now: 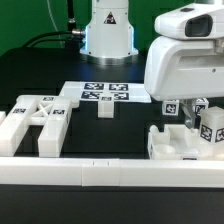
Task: Assemble chair
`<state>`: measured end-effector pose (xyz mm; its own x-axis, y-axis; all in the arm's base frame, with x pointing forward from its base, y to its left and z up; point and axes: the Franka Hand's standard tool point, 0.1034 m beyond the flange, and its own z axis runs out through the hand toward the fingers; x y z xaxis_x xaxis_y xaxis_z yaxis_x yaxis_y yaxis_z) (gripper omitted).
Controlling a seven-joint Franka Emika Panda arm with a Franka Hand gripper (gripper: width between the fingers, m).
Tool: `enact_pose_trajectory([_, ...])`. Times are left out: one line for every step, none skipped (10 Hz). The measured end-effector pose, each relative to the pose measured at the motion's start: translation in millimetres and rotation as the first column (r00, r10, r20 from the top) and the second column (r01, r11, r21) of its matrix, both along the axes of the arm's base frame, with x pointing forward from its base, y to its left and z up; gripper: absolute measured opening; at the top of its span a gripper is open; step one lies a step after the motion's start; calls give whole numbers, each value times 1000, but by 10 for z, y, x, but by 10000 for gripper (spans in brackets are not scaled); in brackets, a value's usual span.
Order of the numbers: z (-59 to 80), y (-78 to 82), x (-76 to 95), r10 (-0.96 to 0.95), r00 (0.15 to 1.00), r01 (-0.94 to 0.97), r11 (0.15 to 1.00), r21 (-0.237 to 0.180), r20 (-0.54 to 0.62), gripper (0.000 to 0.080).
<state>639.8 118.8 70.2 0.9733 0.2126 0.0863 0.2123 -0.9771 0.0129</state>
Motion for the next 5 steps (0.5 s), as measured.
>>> enact_pose_trajectory([-2, 0, -1, -17, 1000, 17, 1000, 2, 0, 343])
enact_pose_trajectory([-4, -1, -1, -17, 1000, 17, 1000, 2, -1, 287])
enact_pose_trajectory([-5, 3, -3, -76, 997, 76, 997, 8, -2, 287])
enact_pose_trajectory([-7, 5, -4, -166, 986, 166, 986, 16, -4, 287])
enact_pose_trajectory([-8, 5, -4, -230, 973, 230, 973, 21, -6, 287])
